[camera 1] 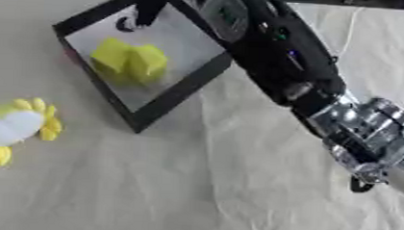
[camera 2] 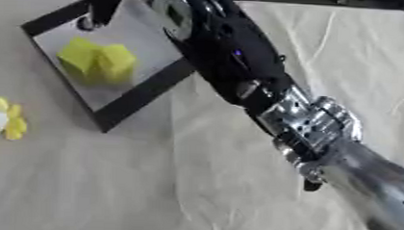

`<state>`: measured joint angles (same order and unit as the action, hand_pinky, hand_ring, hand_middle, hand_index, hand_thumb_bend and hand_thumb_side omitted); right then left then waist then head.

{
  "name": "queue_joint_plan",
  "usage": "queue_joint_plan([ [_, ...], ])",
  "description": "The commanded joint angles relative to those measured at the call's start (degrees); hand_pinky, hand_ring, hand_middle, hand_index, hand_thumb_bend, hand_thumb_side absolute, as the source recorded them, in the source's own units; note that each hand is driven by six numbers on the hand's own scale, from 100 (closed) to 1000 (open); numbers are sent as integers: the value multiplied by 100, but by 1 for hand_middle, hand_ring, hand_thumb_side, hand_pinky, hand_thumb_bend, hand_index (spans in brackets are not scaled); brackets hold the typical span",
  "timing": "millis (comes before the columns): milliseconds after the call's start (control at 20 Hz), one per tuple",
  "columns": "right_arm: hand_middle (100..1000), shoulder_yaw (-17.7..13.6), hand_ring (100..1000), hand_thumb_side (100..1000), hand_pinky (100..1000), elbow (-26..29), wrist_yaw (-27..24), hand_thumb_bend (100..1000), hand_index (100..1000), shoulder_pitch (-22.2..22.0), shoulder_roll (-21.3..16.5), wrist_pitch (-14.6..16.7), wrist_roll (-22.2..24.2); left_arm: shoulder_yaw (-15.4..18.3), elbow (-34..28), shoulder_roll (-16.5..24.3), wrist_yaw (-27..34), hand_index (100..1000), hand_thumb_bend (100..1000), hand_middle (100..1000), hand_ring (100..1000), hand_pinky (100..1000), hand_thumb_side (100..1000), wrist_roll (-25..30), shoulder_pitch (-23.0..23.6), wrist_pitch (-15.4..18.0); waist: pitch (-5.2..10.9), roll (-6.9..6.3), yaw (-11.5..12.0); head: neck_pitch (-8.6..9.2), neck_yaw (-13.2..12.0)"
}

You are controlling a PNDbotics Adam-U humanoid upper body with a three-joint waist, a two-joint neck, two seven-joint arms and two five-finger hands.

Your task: Pick up objects on the table and place them in the box.

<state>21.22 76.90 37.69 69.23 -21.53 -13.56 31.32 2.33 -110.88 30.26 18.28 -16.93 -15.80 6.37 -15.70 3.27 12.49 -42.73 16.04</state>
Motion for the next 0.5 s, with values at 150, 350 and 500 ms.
queue_joint_plan([
  [150, 770, -366, 813, 194, 879, 1556, -1182, 241, 868, -290, -961, -564, -254, 55, -58, 263, -55, 867, 109, 937, 1000, 954, 778, -10, 27, 39, 206, -52, -53, -30, -133],
  [350, 754, -738, 797, 253, 878, 2776, -2199, 100, 854, -979, -1518, -991, -700, 56, -51, 374, -120, 869, 100, 934, 1000, 953, 776, 1, 67, 52, 207, -86, -110, -20, -201],
  [500, 757, -1081, 798, 391, 883, 3550, -2949, 100, 853, -1660, -1887, -1276, -1320, 30, -67, 623, -247, 872, 100, 932, 999, 946, 768, 89, 40, 38, 202, -124, -131, -21, -245],
])
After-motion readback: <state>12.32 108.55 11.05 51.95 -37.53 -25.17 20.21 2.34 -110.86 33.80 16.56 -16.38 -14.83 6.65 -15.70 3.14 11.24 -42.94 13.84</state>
